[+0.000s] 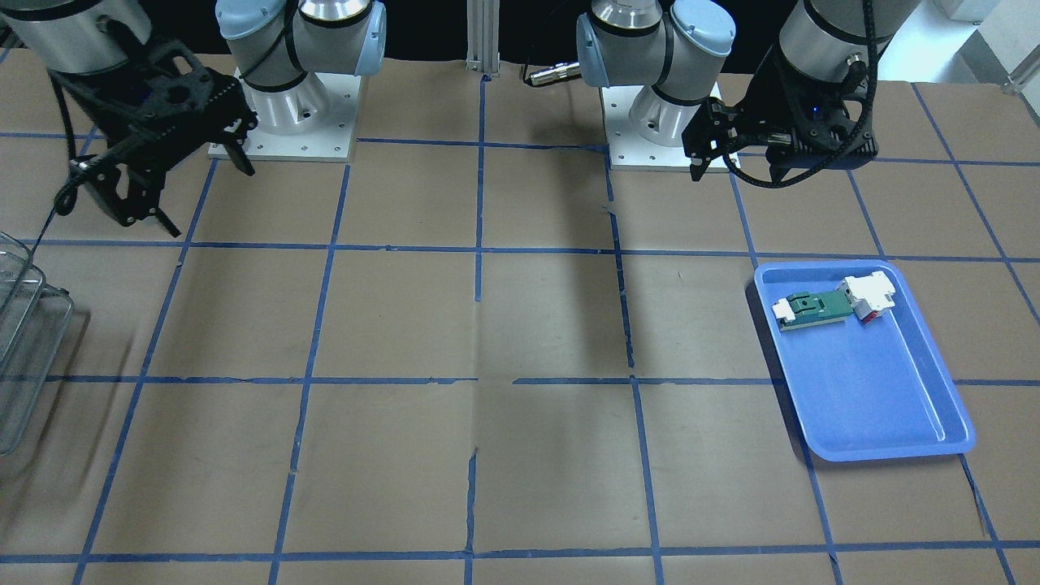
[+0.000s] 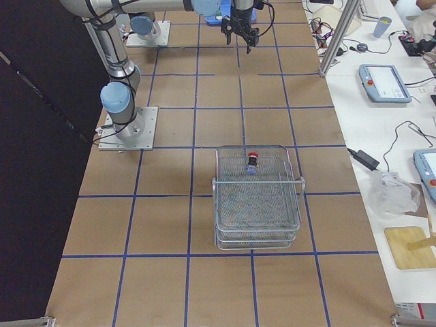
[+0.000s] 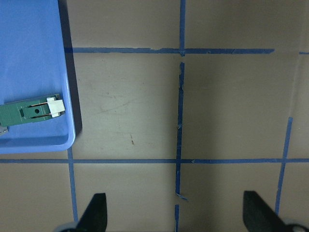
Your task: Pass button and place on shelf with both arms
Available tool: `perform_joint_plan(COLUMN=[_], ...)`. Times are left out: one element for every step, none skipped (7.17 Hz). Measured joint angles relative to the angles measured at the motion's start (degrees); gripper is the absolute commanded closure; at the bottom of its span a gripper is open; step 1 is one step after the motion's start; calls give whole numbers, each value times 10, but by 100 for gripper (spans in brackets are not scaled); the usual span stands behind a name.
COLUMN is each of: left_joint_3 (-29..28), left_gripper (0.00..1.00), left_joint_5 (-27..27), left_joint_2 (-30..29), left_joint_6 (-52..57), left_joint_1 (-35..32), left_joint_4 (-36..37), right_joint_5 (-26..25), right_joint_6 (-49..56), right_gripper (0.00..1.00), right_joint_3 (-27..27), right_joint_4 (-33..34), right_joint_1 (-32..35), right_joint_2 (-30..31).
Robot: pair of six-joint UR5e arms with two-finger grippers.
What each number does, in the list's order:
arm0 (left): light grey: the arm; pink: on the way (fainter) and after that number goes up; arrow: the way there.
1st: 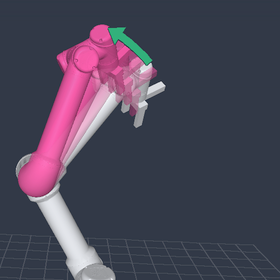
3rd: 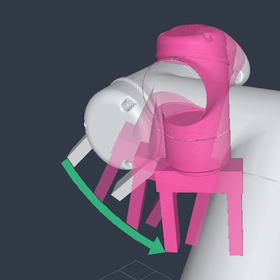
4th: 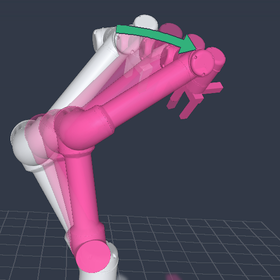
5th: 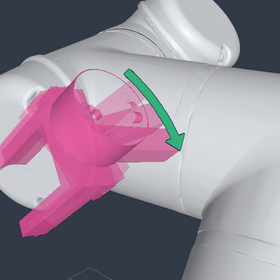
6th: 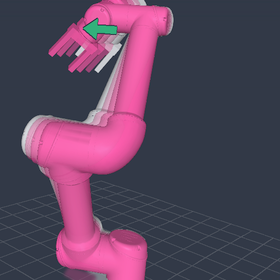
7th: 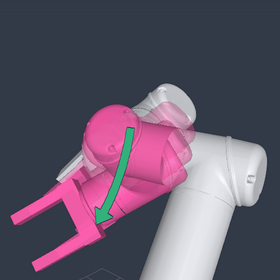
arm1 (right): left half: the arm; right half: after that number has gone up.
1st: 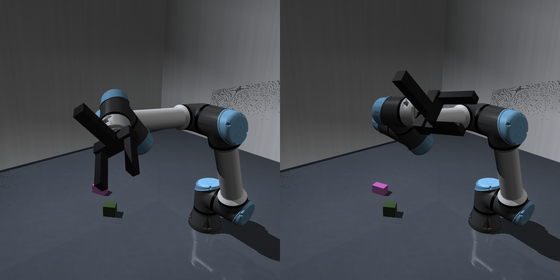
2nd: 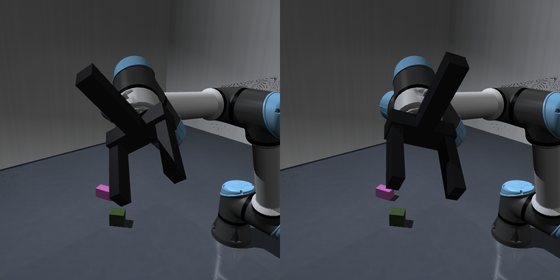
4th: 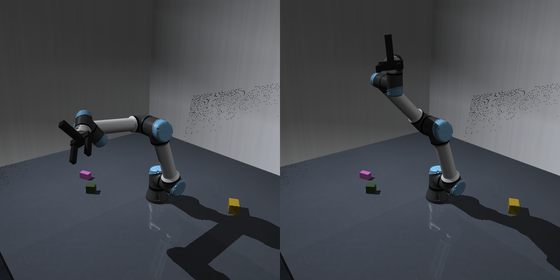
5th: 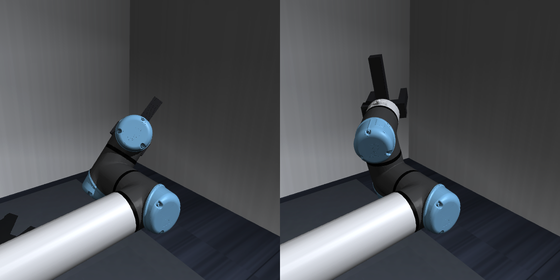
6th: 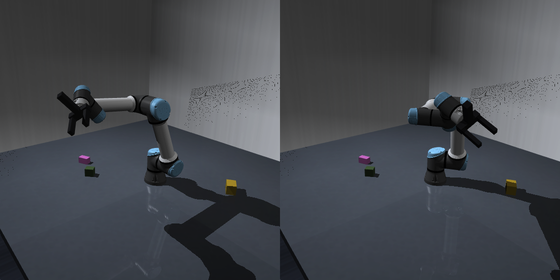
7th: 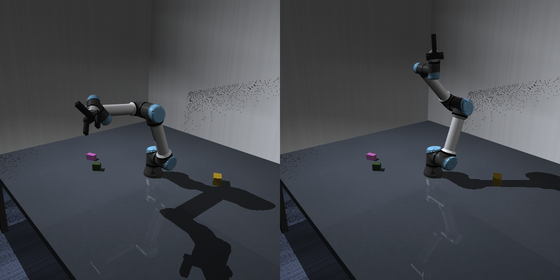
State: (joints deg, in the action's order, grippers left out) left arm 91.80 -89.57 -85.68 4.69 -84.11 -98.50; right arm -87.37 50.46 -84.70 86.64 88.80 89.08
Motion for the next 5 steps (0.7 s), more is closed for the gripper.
perform_joint_plan(left_joint_3=[0,0,-1,-1,-1], left_gripper=[0,0,0,0,0], left_joint_5=[0,0,-1,-1,-1], left_joint_2=[0,0,1,0,0], left_joint_6=[0,0,0,0,0], left_joint_1=[0,0,1,2,2], left_joint_4=[0,0,0,0,0], right_joint_5=[-1,-10,-37,-62,-71], right_joint_6=[-97,-175,-252,-316,-369], right_gripper=[0,0,0,0,0], right_joint_3=[0,-1,-1,-1,-1], right_joint_4=[1,1,6,17,27], right_joint_1=[15,19,20,19,19], right_joint_2=[-1,-5,-11,-16,-17])
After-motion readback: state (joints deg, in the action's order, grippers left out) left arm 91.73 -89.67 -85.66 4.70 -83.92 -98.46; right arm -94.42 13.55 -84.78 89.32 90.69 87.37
